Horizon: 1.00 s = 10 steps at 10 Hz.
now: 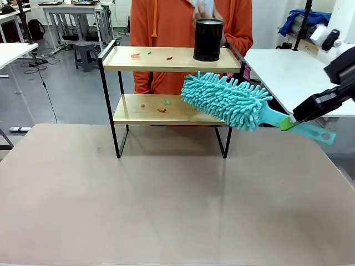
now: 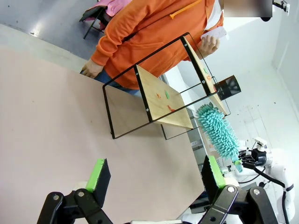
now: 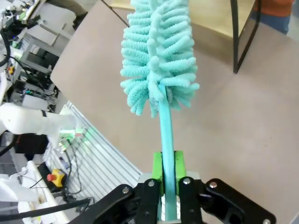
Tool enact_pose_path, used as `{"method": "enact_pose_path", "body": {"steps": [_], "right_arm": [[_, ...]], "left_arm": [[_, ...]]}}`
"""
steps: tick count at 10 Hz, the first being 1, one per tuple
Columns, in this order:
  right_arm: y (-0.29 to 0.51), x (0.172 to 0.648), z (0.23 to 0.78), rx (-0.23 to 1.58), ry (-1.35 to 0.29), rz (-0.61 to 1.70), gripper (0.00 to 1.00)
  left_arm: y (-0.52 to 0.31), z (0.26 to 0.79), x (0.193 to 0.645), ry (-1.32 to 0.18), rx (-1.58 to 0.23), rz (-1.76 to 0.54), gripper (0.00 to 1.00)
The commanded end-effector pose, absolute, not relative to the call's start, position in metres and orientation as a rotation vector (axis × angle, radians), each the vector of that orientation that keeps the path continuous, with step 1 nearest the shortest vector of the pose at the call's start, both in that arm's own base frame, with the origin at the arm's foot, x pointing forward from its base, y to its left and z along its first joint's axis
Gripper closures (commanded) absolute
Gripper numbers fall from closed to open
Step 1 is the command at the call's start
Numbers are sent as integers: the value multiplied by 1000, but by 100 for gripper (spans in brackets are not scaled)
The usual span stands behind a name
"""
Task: Clean the shelf.
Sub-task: Clean the specific tier of the Shelf with the Duster once objects are removed.
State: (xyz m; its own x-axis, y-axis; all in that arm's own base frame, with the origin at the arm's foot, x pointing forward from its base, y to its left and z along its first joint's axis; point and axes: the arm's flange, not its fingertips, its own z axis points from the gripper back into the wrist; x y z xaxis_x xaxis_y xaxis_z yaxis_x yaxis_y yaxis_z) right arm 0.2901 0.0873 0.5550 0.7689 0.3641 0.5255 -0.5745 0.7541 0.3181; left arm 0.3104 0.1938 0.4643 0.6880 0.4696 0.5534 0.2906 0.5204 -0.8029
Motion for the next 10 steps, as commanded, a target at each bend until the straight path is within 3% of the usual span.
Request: {"method": "enact_pose_path", "body": {"steps": [1, 7, 10], "right_arm": [[116, 317, 537, 455, -471, 511, 88], [171, 366, 492, 309, -571, 327, 88], [198, 393, 477, 368, -560, 272, 88]], "left_arm": [[193, 464, 312, -872, -1055, 109, 0], [193, 464, 312, -872, -1055, 109, 0], [193, 464, 312, -872, -1055, 109, 0]]}}
